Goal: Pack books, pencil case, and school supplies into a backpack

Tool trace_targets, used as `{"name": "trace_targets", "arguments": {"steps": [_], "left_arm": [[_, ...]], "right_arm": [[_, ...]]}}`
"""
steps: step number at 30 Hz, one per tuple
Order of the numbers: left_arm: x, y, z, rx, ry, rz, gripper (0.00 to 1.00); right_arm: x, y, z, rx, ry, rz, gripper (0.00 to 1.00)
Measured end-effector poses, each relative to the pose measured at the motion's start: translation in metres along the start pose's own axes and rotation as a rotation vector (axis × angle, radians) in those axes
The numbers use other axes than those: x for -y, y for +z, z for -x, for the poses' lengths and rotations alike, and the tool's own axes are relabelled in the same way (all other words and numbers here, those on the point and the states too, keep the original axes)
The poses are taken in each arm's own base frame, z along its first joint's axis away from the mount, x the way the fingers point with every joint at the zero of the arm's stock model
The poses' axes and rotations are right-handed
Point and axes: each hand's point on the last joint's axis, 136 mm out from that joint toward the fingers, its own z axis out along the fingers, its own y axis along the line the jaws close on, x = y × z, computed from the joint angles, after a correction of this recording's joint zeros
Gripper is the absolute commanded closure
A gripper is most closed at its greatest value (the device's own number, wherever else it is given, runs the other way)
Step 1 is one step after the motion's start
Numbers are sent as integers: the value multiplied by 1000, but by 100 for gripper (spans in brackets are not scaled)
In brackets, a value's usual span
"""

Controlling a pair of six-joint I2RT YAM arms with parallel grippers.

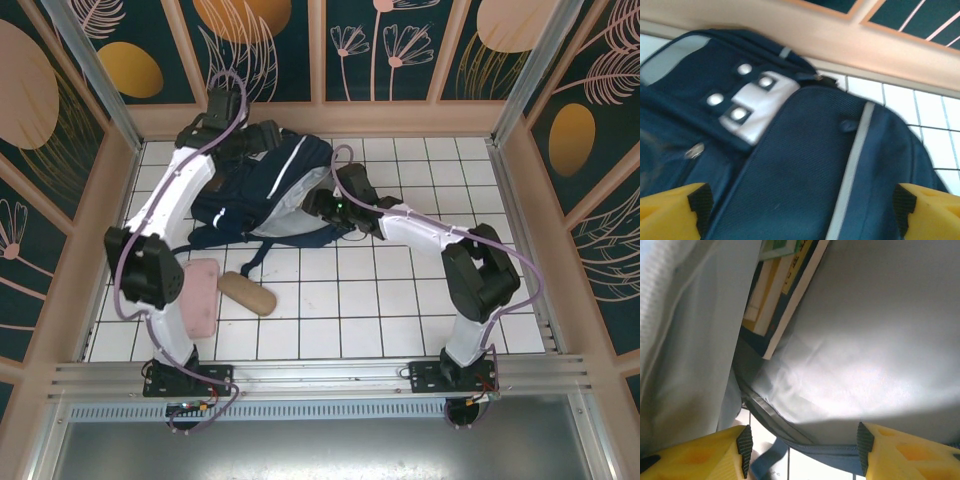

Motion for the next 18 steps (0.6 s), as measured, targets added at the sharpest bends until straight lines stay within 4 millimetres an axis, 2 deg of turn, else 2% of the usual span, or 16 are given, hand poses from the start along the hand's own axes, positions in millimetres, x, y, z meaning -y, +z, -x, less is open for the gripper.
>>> {"name": "trace_targets", "arguments": {"steps": [3, 7, 9, 15, 18], "left_arm": [[-34, -32, -7, 36, -48, 67, 3], [-84, -64, -22, 80, -138, 160, 3], [-115, -72, -42, 71, -186, 225, 3], [-181, -72, -117, -33, -276, 392, 2], [-211, -76, -148, -68, -326, 472, 1]], "right_arm": [[3, -3, -8, -8, -20, -23, 40], [8, -11, -17, -15, -35, -46, 40], [11, -15, -22, -22, -41, -51, 40], [11, -20, -38, -47, -65, -56, 40], [9, -20, -44, -58, -73, -58, 40]]}}
